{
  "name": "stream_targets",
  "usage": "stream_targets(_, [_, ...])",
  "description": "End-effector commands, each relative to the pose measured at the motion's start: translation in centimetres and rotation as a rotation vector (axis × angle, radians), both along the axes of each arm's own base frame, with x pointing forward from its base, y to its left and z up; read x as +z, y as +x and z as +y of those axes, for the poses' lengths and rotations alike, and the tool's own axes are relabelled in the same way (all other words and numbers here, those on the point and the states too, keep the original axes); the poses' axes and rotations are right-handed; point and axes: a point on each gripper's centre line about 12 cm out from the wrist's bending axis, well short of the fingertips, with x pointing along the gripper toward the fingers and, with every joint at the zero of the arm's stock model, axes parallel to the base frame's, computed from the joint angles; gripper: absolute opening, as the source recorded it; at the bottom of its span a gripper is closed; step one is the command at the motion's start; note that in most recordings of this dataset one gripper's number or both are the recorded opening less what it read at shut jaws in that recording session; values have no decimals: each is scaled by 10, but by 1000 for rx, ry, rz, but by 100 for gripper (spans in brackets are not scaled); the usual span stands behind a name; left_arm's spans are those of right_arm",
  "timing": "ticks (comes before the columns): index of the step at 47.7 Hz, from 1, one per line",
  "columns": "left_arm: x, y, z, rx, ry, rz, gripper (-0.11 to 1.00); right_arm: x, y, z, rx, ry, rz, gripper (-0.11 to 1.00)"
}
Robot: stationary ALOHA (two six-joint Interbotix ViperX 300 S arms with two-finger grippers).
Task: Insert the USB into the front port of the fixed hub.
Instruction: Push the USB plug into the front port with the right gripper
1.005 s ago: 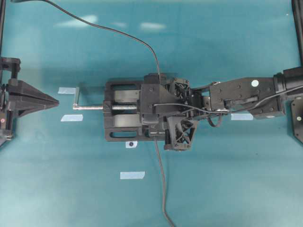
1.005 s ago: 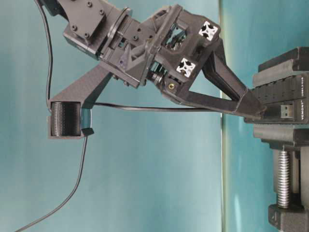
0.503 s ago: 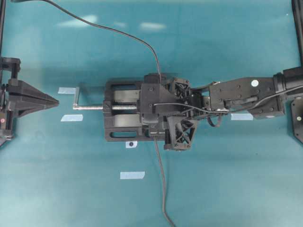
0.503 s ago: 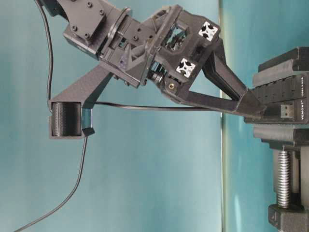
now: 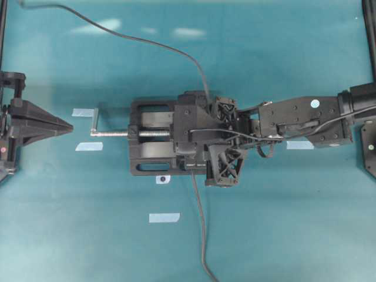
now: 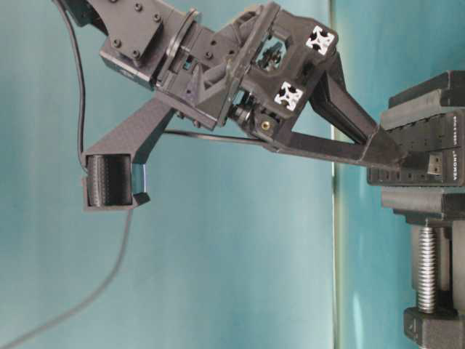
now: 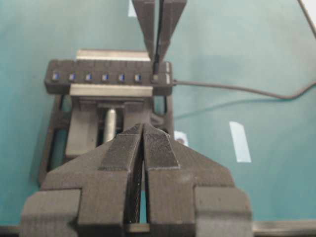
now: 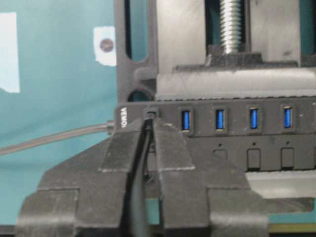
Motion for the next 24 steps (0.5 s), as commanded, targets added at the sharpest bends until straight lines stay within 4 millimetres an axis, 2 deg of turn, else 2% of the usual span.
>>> stream_targets(1, [5, 1, 0, 0, 0, -18, 0, 8, 4, -1, -9, 3, -28, 7])
stream_targets(24, [7, 0, 0, 0, 1, -28, 0, 8, 4, -1, -8, 5, -26, 7])
